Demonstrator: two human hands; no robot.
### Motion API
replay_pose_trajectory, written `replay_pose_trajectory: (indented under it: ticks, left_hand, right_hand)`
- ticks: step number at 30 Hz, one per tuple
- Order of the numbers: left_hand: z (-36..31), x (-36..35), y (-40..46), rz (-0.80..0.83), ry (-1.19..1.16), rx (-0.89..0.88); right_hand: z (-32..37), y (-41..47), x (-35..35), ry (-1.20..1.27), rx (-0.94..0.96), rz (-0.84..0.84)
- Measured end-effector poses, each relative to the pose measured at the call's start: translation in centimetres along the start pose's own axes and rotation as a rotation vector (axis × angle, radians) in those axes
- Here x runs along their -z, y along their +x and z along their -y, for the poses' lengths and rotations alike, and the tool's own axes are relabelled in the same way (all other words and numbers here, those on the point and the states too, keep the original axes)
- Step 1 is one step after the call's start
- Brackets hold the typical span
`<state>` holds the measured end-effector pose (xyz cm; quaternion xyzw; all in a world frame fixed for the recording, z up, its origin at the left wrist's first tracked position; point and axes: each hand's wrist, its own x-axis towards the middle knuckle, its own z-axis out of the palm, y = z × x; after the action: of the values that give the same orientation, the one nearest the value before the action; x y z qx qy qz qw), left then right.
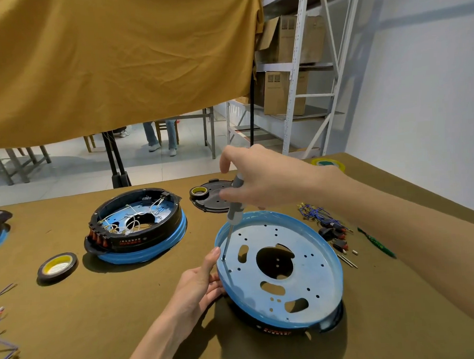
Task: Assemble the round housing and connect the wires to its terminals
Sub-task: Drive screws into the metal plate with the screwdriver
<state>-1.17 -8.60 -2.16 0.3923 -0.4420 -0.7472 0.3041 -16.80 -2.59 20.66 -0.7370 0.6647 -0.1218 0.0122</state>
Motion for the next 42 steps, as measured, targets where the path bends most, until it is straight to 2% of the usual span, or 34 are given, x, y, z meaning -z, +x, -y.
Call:
replay_pose_trajectory:
  ticks: [2, 6, 7, 10, 11, 14, 15, 19, 23, 27, 31, 35, 39, 42]
  left_hand:
    - [0.1, 0.1, 0.1, 0.004, -0.003, 0.003]
    - [0.1, 0.1, 0.3, 0.004, -0.007, 0.009]
    - [0.1, 0.1, 0.3, 0.003, -0.009, 0.011]
    - [0.1, 0.1, 0.3, 0.003, -0.017, 0.012]
    - [0.2, 0.2, 0.3, 0.005, -0.018, 0.011]
    - [0.2, 0.2, 0.3, 0.004, -0.008, 0.009]
    - [0.2, 0.2, 0.3, 0.003, -0.008, 0.010]
    - [0.2, 0.1, 0.3, -0.010, -0.004, 0.009]
    - [0.2, 0.2, 0.3, -0.026, 0.023, 0.021]
    - [0.3, 0.2, 0.3, -0.061, 0.026, 0.029]
    - [0.2, 0.2, 0.3, -0.069, 0.027, 0.039]
    - [0.0, 0.0, 0.1, -0.105, 0.008, 0.053]
    - [-0.1, 0.0, -0.2, -0.096, -0.003, 0.059]
    - [-0.2, 0.0, -0.5, -0.095, -0.012, 0.064]
  right_hand:
    - [0.3, 0.1, -0.5, -0.145, 0.018, -0.090]
    - [0.3, 0.1, 0.9, 0.038, -0.043, 0.160]
    - [0.4, 0.1, 1.0, 0.017, -0.039, 0.155]
    - [1.0, 0.1, 0.1, -0.182, -0.010, 0.003]
    - [1.0, 0.1, 0.0, -0.188, -0.007, 0.009]
    - [0.9, -0.1, 1.0, -0.030, -0.037, 0.194]
    - [0.9, -0.1, 1.2, -0.018, -0.039, 0.198]
    - [0.8, 0.3, 0.0, -0.172, -0.019, 0.018]
    - [0.2, 0.7, 0.8, 0.004, -0.092, 0.222]
    - [0.1, 1.2, -0.4, -0.105, -0.064, 0.070]
    - [0.1, 1.5, 0.5, -0.009, -0.092, 0.253]
    - [0.4, 1.4, -0.7, -0.151, -0.055, 0.135]
    - [0.3, 1.5, -0.3, -0.088, -0.045, 0.271]
    - [0.5, 1.7, -0.9, -0.102, -0.023, 0.167]
